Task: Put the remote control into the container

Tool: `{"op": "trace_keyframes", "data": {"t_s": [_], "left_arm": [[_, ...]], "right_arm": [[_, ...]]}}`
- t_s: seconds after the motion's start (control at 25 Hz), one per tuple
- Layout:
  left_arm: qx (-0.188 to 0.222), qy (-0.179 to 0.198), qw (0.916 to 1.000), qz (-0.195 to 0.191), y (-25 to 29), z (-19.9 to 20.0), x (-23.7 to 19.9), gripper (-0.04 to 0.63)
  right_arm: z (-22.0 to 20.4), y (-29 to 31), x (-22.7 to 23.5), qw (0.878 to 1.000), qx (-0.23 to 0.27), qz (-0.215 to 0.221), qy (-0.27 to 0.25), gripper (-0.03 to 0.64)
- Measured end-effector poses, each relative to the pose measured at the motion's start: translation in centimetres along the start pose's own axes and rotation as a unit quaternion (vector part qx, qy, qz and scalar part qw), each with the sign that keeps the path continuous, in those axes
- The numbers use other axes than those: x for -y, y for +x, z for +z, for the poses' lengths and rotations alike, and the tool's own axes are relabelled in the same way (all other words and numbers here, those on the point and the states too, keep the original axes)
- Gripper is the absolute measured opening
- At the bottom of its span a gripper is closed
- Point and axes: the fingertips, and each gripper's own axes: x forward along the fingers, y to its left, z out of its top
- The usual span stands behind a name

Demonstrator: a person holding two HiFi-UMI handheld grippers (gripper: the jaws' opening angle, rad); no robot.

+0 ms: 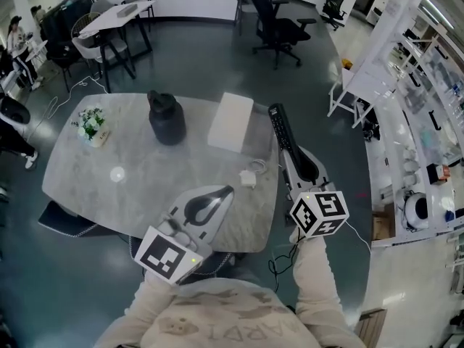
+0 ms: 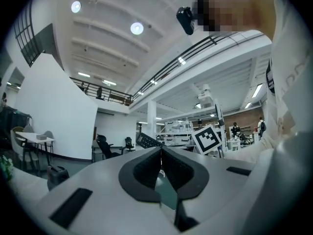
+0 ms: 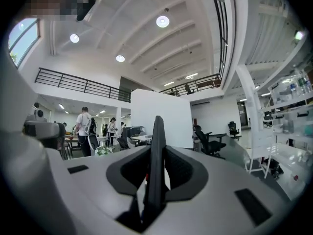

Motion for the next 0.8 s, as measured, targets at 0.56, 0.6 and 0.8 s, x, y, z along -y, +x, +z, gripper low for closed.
{"op": "trace_keyframes", "data": {"t_s": [0.56,0.6,0.8], "left_arm": [[-0.016,0.002,0.9997,0.019,1.3,-0.1,-3.9,0.012],[-0.016,-0.001,0.9996,0.021,1.4,-0.2,-4.3,0.012],[-0.021,-0.002,0.9994,0.028,1.3,-1.0,-5.7,0.012]], "right_arm": [[-4.2,8.6,5.7,0.996,-0.081,-0.032,-0.006,0.092],[-4.6,9.2,6.0,0.996,-0.087,-0.035,-0.007,0.092],[-6.9,11.9,7.3,0.992,-0.119,-0.044,-0.013,0.092]]}}
